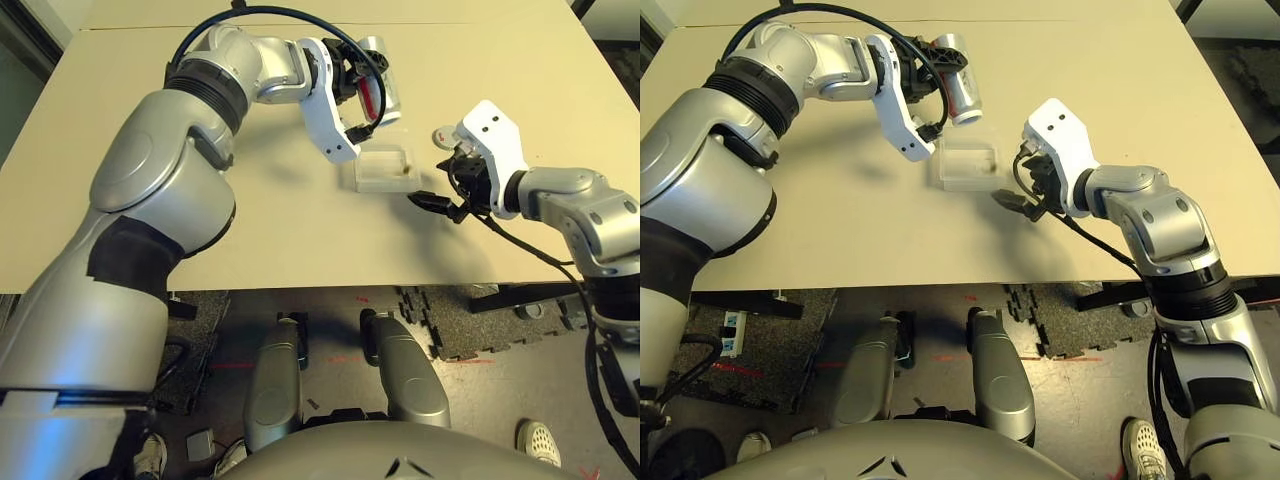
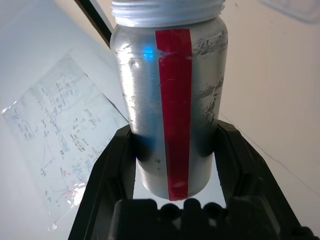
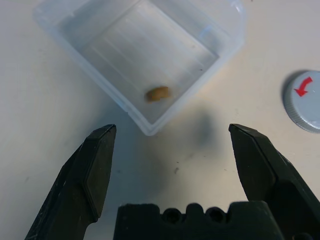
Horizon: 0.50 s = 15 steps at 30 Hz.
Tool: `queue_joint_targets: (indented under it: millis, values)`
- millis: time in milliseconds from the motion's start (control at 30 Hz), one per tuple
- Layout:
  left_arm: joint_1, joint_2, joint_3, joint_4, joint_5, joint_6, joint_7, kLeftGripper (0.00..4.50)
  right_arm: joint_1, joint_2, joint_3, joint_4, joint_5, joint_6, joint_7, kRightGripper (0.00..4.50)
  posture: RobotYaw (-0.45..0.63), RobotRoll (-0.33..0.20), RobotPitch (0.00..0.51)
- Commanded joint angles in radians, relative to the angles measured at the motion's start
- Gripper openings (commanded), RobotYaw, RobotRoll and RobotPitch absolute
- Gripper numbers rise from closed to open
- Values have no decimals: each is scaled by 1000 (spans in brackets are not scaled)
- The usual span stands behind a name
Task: Pour the medicine from the bottle into the box.
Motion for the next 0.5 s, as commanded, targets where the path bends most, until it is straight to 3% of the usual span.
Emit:
queue_joint_targets:
  millis: [33, 100, 233, 333, 500]
  values:
    - [24, -7, 65, 26, -78, -16, -74, 2461, -3, 8, 7, 7, -7, -8, 0, 4500, -122, 0, 193]
    - [42, -8, 140, 37, -159, 0, -157, 2461, -4, 10, 6, 7, -7, -8, 1, 4500, -122, 0, 193]
    - [133, -46, 598, 63, -644, 218, -581, 2461, 2, 7, 1, 4, -2, -10, 8, 4500, -120, 0, 189]
    - [169, -70, 844, 39, -879, 435, -702, 2461, 3, 3, -4, 0, 4, -10, 16, 4500, -114, 0, 187]
    - [264, -80, 1041, -20, -1063, 595, -696, 2460, -4, 7, -16, -10, 32, 0, 43, 4500, -96, 0, 189]
